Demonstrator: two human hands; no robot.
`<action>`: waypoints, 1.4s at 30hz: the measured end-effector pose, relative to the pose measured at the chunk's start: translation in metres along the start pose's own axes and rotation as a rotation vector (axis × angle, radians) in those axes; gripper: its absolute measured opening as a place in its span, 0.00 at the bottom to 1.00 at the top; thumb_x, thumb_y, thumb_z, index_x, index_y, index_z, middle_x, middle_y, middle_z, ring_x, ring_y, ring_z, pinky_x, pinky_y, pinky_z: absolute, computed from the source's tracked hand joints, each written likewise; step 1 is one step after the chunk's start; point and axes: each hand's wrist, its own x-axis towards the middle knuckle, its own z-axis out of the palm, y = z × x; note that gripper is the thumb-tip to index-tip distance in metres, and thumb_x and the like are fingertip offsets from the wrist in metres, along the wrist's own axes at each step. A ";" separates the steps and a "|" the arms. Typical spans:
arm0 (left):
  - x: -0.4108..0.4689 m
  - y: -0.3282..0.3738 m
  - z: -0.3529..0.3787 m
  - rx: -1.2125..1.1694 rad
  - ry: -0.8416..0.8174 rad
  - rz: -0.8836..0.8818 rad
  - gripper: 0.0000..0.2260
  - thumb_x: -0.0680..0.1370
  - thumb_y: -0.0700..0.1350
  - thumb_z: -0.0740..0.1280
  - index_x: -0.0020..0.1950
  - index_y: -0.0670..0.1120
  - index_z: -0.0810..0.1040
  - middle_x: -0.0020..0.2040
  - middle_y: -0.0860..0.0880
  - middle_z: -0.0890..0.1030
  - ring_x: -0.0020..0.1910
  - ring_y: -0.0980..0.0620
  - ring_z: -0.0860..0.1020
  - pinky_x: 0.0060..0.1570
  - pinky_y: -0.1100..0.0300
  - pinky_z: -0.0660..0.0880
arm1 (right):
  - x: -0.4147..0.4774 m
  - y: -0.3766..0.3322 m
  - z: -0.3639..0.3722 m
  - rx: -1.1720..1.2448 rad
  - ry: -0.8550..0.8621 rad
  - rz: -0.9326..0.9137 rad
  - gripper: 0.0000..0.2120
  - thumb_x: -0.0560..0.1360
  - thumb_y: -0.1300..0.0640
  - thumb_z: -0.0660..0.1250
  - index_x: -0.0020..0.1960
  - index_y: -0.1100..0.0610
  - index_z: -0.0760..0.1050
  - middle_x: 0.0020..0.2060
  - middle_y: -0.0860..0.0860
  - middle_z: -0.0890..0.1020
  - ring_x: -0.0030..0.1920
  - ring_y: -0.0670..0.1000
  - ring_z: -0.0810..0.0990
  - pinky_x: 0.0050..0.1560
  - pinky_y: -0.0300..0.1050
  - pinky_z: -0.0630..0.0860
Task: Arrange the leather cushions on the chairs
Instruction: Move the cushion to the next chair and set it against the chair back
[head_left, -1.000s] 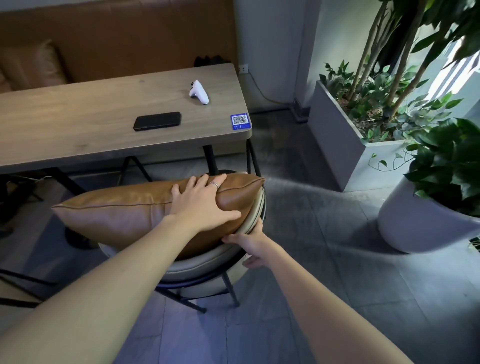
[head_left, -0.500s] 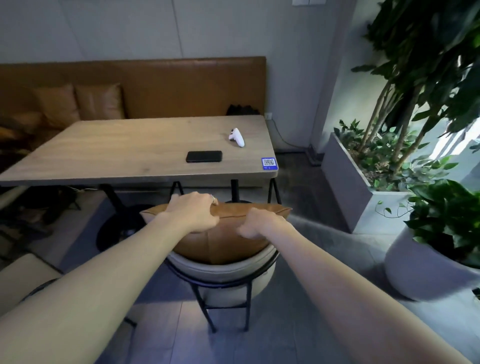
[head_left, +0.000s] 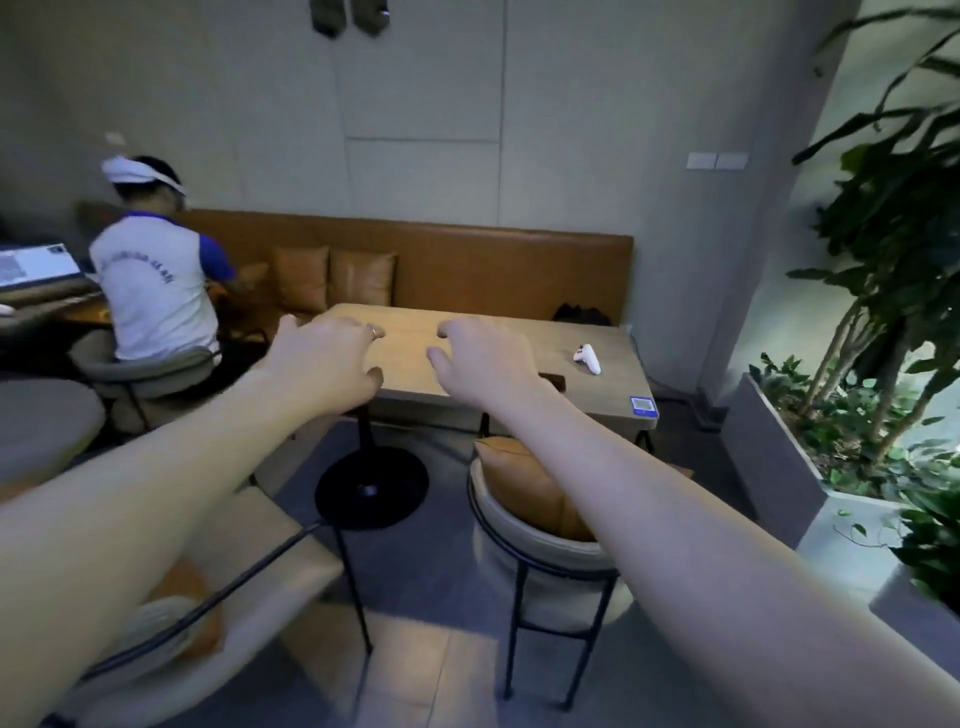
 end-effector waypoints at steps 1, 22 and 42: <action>-0.013 -0.019 -0.010 -0.001 0.064 -0.016 0.28 0.80 0.56 0.64 0.79 0.53 0.66 0.74 0.48 0.74 0.73 0.45 0.71 0.68 0.40 0.67 | 0.000 -0.022 -0.008 -0.017 0.073 -0.045 0.18 0.83 0.47 0.59 0.66 0.56 0.77 0.58 0.56 0.83 0.58 0.60 0.81 0.56 0.58 0.79; -0.197 -0.271 -0.076 0.057 0.647 -0.436 0.29 0.82 0.58 0.58 0.82 0.53 0.60 0.82 0.39 0.61 0.81 0.36 0.58 0.72 0.29 0.55 | 0.024 -0.313 -0.026 0.214 0.614 -0.493 0.29 0.82 0.46 0.59 0.80 0.56 0.64 0.77 0.59 0.70 0.77 0.61 0.68 0.72 0.61 0.67; -0.174 -0.430 0.129 -0.231 0.167 -0.858 0.32 0.83 0.64 0.54 0.84 0.58 0.47 0.85 0.46 0.48 0.83 0.41 0.47 0.75 0.31 0.52 | 0.124 -0.440 0.247 0.323 0.073 -0.403 0.35 0.82 0.37 0.54 0.84 0.47 0.50 0.84 0.56 0.53 0.82 0.61 0.53 0.77 0.69 0.53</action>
